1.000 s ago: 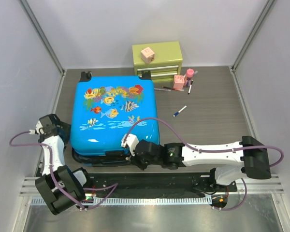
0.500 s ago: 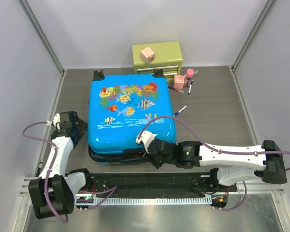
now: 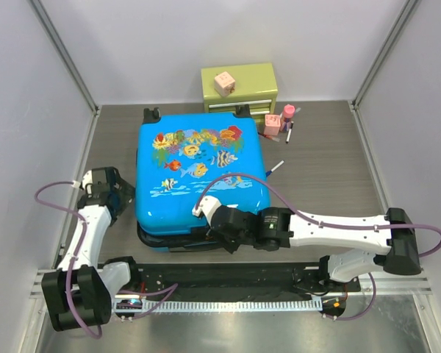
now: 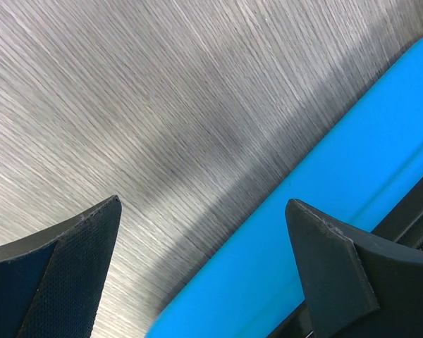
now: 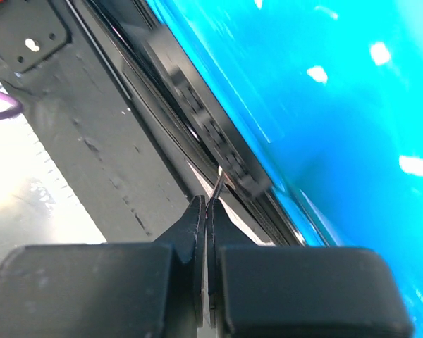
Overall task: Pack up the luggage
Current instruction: Zip the luggage at the center of the board.
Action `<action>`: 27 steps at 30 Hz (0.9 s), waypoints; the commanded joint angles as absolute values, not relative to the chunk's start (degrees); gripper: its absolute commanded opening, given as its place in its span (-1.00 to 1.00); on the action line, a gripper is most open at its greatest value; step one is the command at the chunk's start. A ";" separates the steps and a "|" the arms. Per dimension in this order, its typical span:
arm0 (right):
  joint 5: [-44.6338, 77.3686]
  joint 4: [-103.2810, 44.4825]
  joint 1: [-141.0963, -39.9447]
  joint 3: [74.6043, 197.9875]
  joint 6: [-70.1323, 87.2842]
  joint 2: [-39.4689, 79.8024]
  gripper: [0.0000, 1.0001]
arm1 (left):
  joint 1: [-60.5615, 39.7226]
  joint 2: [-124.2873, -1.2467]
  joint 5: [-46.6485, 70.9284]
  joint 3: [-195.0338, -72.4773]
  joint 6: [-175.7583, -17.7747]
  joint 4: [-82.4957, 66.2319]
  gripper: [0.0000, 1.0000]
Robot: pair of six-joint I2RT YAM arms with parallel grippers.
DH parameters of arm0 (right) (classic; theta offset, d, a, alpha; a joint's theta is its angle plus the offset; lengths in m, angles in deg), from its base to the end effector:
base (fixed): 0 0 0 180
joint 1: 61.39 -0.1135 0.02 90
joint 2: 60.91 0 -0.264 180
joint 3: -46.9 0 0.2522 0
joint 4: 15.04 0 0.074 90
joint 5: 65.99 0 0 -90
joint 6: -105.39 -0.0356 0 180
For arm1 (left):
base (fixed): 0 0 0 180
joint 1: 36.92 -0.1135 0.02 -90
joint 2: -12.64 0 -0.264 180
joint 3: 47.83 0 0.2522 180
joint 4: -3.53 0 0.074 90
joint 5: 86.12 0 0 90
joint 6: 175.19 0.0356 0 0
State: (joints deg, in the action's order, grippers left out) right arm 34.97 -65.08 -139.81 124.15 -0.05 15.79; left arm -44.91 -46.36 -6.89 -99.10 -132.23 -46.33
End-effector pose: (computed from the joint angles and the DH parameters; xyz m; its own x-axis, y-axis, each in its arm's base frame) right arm 0.0633 0.2751 0.2900 -0.3966 -0.6333 -0.6646 -0.8625 0.5049 0.0336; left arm 0.1896 0.0333 0.2139 -0.3972 -0.7817 -0.4807 -0.7725 0.5676 -0.2847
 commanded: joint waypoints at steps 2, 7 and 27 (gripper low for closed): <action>29.99 -57.54 -141.64 132.19 1.15 17.31 -0.97 | -44.21 -47.65 -5.88 -103.77 -129.31 -47.24 1.00; 28.67 -57.63 -142.69 134.66 1.77 19.77 -0.97 | -47.20 -48.79 -4.92 -104.56 -127.82 -46.19 0.99; 30.69 -60.36 -145.68 142.39 0.01 27.23 -0.97 | -49.13 -46.86 -0.78 -97.54 -126.32 -45.13 1.00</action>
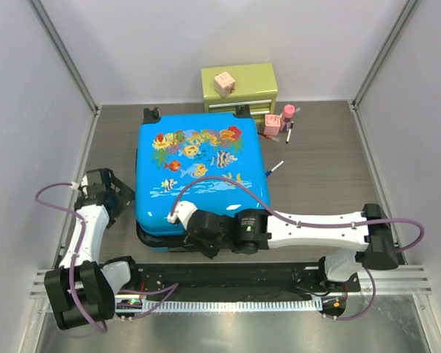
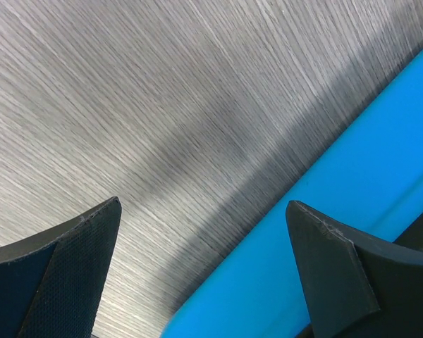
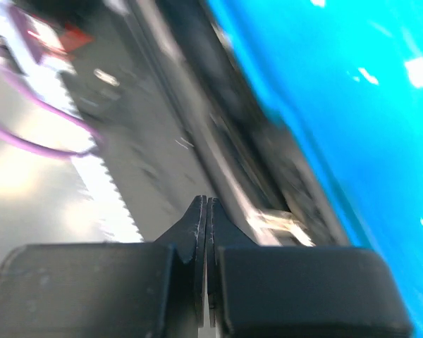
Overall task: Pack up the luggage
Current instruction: Zip the luggage at the center of the board.
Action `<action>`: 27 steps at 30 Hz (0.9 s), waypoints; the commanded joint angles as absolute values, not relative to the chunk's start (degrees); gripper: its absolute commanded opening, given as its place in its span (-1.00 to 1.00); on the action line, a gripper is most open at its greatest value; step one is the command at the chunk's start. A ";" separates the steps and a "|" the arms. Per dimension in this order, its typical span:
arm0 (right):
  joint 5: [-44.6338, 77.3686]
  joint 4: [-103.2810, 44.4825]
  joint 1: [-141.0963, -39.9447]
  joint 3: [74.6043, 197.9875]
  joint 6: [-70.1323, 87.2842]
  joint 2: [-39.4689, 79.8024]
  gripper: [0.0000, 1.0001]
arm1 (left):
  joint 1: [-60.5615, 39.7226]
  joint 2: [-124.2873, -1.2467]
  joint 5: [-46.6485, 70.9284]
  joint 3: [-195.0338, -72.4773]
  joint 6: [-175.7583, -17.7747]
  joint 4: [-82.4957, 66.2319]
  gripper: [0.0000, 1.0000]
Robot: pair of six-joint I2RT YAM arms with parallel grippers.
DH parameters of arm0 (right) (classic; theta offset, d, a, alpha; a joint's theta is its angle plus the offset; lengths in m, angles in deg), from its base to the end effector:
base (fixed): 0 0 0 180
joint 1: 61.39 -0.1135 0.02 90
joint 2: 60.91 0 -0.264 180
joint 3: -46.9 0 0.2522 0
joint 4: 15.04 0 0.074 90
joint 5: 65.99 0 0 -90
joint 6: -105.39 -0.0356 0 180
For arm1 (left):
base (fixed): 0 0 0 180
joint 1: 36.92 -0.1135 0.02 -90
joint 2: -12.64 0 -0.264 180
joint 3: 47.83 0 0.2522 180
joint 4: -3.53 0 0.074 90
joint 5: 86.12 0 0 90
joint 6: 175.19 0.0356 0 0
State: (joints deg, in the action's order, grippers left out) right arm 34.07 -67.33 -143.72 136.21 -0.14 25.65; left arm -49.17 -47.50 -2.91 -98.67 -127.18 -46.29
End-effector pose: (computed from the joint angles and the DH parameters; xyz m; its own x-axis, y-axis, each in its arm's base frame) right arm 0.0498 0.3231 0.3062 -0.3551 -0.6613 -0.6608 -0.8984 0.4367 0.0457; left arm 0.1883 0.0452 0.2078 -0.4428 -0.7759 -0.4494 -0.7618 0.5898 -0.2679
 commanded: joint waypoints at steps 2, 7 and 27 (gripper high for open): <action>30.16 -59.83 -145.68 143.88 0.53 29.07 -0.98 | -49.13 -46.86 -0.52 -97.36 -126.23 -45.04 1.00; 30.68 -60.70 -145.68 147.05 1.07 31.90 -0.97 | -49.05 -46.51 0.97 -96.39 -126.41 -44.78 1.00; 43.52 -77.23 -143.04 138.88 -19.76 28.99 0.01 | -49.05 -47.21 2.74 -96.39 -125.35 -44.07 1.00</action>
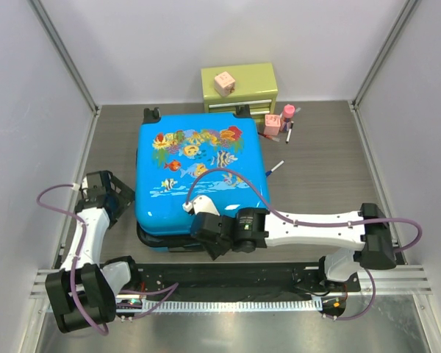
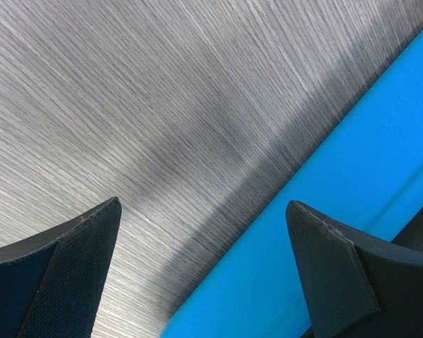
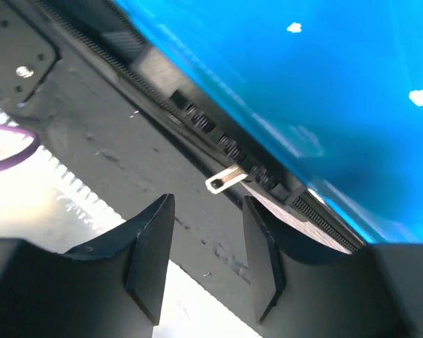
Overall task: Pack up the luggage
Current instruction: Zip the luggage at the center of the board.
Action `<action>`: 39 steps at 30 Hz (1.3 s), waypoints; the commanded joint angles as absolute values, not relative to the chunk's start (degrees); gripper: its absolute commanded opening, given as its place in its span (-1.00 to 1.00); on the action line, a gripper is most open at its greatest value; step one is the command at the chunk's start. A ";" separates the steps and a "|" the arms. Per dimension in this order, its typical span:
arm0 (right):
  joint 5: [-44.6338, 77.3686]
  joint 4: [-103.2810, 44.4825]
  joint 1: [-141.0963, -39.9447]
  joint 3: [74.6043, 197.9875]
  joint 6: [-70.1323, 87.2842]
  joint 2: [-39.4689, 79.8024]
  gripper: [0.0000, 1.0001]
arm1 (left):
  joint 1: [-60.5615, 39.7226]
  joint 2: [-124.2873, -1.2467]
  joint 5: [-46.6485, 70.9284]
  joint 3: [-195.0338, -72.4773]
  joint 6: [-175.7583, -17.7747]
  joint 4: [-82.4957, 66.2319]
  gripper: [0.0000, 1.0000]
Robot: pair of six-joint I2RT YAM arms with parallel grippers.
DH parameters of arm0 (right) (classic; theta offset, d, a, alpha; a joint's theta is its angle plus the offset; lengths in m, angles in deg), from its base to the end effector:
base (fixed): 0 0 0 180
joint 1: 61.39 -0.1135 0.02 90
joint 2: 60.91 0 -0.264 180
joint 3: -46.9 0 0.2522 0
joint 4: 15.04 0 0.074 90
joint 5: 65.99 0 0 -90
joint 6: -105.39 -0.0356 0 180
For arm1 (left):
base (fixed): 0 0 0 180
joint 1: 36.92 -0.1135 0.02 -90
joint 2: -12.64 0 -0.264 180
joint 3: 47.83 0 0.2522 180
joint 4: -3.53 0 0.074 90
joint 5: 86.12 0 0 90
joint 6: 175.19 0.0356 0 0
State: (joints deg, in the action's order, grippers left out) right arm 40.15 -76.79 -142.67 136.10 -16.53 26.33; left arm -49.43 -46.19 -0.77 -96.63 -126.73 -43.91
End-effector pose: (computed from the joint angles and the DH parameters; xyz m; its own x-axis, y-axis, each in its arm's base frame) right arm 0.0574 0.3087 0.2923 -0.6020 -0.5749 -0.5541 -0.7186 0.6926 0.0621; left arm 0.1854 0.0441 0.2032 -0.4447 -0.7757 -0.4478 -0.7393 0.6001 -0.3054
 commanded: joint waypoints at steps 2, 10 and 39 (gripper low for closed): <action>43.78 -77.32 -142.96 140.11 -21.86 30.66 0.04 | -49.05 -47.48 2.82 -96.48 -125.26 -44.16 1.00; 47.12 -77.23 -142.96 140.11 -28.99 32.34 0.00 | -48.96 -47.74 3.70 -96.22 -125.09 -43.11 1.00; 57.32 -96.83 -139.62 135.37 -56.06 23.03 -0.03 | -48.96 -47.04 6.95 -95.25 -125.26 -41.88 1.00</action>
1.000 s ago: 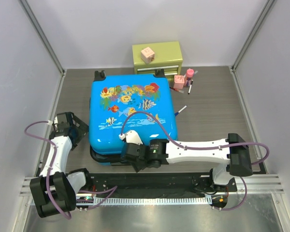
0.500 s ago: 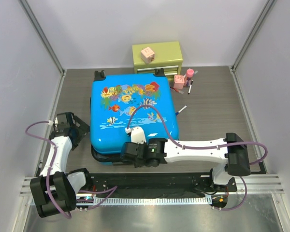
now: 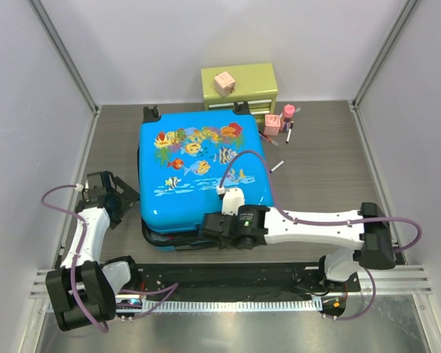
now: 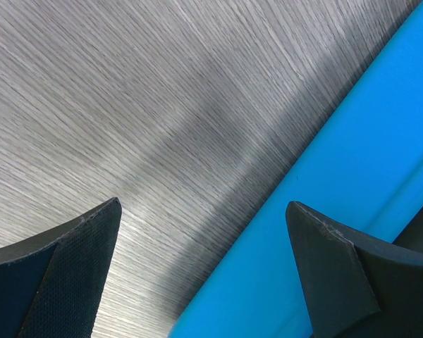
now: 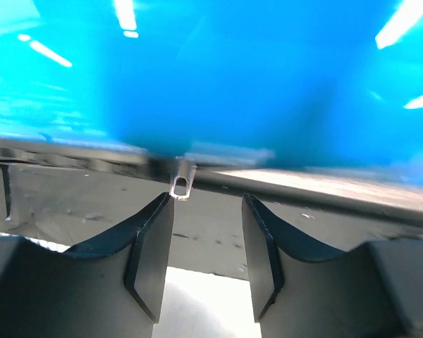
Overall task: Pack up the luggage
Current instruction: Zip the luggage at the center of the board.
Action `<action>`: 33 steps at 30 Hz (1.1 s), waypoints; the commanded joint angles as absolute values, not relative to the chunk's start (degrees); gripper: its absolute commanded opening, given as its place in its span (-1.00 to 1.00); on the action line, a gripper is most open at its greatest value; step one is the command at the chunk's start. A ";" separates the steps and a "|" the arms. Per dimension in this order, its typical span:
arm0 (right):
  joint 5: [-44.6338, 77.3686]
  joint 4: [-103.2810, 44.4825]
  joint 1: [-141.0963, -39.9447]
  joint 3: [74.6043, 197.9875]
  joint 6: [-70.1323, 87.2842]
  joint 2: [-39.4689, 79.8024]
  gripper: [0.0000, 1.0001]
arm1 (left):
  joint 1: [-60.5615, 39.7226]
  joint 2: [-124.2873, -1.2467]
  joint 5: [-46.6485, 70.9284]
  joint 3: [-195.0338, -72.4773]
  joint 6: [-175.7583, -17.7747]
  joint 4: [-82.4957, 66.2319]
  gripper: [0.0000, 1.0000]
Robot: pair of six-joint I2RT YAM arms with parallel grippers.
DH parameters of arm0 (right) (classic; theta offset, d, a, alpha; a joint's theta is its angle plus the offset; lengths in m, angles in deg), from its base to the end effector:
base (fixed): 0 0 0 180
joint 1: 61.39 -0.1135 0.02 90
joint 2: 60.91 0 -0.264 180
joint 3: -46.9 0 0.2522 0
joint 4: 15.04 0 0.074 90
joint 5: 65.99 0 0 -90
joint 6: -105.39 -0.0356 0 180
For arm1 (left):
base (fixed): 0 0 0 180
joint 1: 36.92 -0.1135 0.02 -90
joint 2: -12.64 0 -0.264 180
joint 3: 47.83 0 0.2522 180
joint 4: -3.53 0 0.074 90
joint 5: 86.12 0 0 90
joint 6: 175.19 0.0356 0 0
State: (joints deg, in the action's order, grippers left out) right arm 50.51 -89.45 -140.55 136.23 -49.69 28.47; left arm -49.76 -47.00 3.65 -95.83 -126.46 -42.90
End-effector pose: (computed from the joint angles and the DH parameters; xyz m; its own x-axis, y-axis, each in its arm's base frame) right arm 0.0716 0.2894 0.2753 -0.8531 -0.1396 -0.5027 -0.1966 0.9785 0.0618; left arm 0.1867 0.0427 0.1974 -0.4740 -0.7846 -0.3998 -0.7144 0.6080 -0.3463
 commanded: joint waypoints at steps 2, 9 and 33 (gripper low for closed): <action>57.32 -98.14 -139.70 136.07 -56.42 22.50 -0.03 | -48.96 -46.95 6.96 -95.34 -125.18 -42.05 0.99; 54.86 -97.90 -139.88 139.94 -52.04 21.53 -0.02 | -47.73 -46.60 5.82 -95.07 -125.44 -42.40 1.00; 38.51 -76.00 -133.11 126.85 -37.96 20.74 -0.09 | -47.73 -48.97 6.34 -94.72 -125.44 -41.70 1.00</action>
State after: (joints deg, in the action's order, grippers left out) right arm 41.48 -78.45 -134.65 128.95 -39.13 20.99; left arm -48.93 -48.29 3.74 -95.43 -126.55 -41.98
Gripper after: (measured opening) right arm 0.462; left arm 0.996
